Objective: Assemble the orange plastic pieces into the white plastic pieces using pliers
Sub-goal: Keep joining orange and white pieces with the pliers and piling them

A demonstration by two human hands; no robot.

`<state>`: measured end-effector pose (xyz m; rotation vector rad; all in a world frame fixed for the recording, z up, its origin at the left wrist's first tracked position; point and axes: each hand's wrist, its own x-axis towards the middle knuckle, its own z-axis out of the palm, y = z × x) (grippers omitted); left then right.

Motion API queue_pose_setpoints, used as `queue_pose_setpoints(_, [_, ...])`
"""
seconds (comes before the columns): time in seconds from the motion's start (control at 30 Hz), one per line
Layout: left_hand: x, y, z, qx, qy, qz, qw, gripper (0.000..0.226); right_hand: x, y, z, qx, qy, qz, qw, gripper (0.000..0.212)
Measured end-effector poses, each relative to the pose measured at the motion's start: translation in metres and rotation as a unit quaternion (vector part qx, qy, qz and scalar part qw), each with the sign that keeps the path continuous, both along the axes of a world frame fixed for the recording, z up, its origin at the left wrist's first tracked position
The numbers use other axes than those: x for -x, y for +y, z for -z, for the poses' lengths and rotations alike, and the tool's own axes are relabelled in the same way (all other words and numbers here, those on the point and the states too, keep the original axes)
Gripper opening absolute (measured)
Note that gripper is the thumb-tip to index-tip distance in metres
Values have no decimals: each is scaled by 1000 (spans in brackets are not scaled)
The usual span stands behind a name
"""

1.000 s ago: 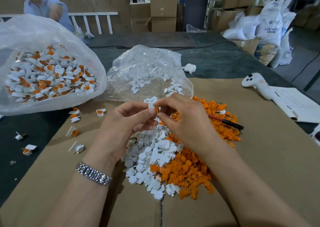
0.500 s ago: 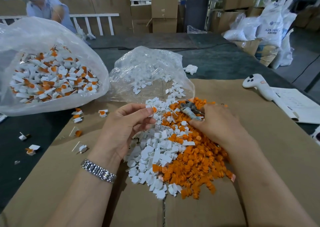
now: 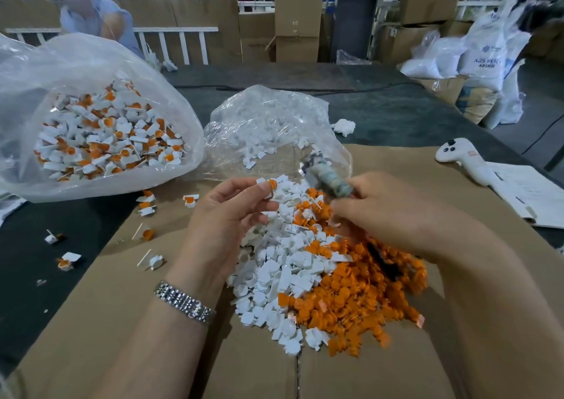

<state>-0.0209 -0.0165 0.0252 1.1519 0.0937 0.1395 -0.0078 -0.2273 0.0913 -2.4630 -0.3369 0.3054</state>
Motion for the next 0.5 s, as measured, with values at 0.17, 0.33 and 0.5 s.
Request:
queue_pose_setpoints(0.17, [0, -1, -2, 17, -17, -12, 1000, 16, 10, 21, -1, -13, 75, -66, 995, 28])
queue_pose_setpoints(0.33, [1, -2, -2, -4, -20, -26, 999, 8, 15, 27, 1, -9, 54, -73, 996, 37])
queue_pose_setpoints(0.5, [2, -3, -1, -27, -16, -33, 999, 8, 19, 37, 14, 17, 11, -62, 998, 47])
